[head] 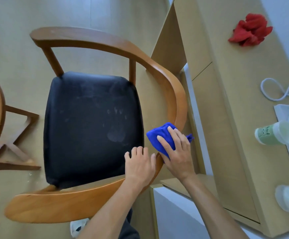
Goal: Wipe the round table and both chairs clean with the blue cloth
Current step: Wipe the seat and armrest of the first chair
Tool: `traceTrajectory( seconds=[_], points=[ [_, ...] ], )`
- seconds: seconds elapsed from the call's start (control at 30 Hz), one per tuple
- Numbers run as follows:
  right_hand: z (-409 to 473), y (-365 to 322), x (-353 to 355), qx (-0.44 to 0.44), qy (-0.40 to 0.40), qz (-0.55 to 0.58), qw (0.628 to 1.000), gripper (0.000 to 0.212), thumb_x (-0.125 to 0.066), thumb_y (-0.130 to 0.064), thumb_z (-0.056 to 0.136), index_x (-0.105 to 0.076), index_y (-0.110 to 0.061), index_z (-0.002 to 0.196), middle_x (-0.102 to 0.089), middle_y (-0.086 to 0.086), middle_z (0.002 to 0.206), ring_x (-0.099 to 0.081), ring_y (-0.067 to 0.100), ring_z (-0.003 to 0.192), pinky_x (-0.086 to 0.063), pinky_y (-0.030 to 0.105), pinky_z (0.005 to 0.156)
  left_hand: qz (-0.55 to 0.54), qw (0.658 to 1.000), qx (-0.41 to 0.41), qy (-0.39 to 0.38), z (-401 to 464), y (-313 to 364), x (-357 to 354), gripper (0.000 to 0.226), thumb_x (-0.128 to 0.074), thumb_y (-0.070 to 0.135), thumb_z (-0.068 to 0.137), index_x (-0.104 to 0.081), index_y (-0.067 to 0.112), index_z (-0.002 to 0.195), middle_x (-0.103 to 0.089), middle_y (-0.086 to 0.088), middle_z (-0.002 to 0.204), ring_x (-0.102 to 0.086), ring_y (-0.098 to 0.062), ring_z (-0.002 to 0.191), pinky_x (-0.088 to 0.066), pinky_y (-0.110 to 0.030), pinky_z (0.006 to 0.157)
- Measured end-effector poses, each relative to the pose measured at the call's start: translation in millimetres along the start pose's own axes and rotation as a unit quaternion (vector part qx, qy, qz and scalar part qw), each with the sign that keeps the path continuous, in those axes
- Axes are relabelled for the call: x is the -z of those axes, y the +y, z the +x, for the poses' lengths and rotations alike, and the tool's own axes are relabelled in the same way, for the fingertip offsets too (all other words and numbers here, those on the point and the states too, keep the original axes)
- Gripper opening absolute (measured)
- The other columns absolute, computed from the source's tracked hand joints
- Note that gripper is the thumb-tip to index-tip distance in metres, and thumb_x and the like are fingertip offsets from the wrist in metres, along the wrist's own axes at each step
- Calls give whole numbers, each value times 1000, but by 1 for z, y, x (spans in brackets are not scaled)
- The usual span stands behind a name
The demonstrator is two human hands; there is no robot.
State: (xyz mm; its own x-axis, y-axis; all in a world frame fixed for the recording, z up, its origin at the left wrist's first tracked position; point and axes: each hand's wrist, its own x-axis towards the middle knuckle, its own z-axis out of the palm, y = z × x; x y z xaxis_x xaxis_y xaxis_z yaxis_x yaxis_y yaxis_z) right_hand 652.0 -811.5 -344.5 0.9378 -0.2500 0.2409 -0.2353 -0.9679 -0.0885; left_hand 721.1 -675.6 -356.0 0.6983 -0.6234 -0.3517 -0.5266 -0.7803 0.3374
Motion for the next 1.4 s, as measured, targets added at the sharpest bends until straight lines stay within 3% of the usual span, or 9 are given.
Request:
traceTrajectory(
  seconds=[0.37,0.53,0.7,0.8,0.9,1.0,1.1,1.27,1.4],
  points=[
    [156,59,15,-30,-27,46,998,47,-65,-27,81,-58,-23,127,-42,8,145,-43,32,126,-41,48,93,-27,997,0,-66,19,22,-16,76,1,61,92,-46,19,135,-46,-3,143,-36,-26,137,-28,-49,112],
    [229,77,14,-140,-96,149,974,51,-57,-38,89,-45,-30,138,-37,-1,147,-39,27,127,-37,44,103,-22,995,11,-96,19,20,-23,84,13,67,86,-33,25,142,-33,1,152,-22,-23,144,-15,-47,117],
    [179,68,27,39,-70,48,996,51,-59,-48,83,-57,-25,129,-48,0,143,-47,26,126,-35,45,102,-72,989,30,-128,22,21,-14,79,4,69,87,-20,27,149,-16,4,159,-7,-18,148,-7,-43,119],
    [201,79,24,22,-125,115,985,64,-67,-47,81,-47,-24,138,-52,-4,138,-47,20,126,-35,42,105,-162,984,31,-67,35,14,8,63,-17,58,97,-20,26,151,-13,5,160,-5,-14,147,-8,-36,120],
    [242,83,19,-40,-181,168,968,68,-68,-49,81,-43,-20,137,-47,-1,142,-42,20,129,-33,35,106,-253,960,-24,120,83,13,61,56,-39,37,96,-33,13,146,-25,-5,156,-18,-20,146,-20,-40,119],
    [243,76,16,-28,-77,81,993,38,-57,-45,91,-65,-14,113,-54,9,128,-49,30,116,-42,42,96,-195,940,-144,239,146,17,119,58,-51,22,89,-38,9,143,-31,-10,154,-20,-26,146,-15,-39,120],
    [222,72,16,-161,95,95,978,37,-37,-26,99,-68,-6,92,-58,13,97,-55,32,87,-47,41,75,-71,954,-267,114,194,25,145,62,-49,29,94,-24,22,151,-26,-1,157,-13,-24,148,-3,-36,121],
    [191,49,2,-464,168,302,816,32,-38,-17,101,-55,-8,126,-55,7,123,-51,18,112,-27,-3,78,99,917,-371,105,229,26,146,51,-37,45,98,-23,41,148,-31,-2,150,-34,-32,126,-28,-44,105],
    [201,39,-3,-465,165,299,817,42,-35,-27,103,-42,-8,139,-48,11,139,-44,17,124,-25,-1,84,132,919,-342,147,250,28,147,48,-24,52,98,-43,31,137,-48,-10,124,-44,-30,107,-32,-40,93]
  ],
)
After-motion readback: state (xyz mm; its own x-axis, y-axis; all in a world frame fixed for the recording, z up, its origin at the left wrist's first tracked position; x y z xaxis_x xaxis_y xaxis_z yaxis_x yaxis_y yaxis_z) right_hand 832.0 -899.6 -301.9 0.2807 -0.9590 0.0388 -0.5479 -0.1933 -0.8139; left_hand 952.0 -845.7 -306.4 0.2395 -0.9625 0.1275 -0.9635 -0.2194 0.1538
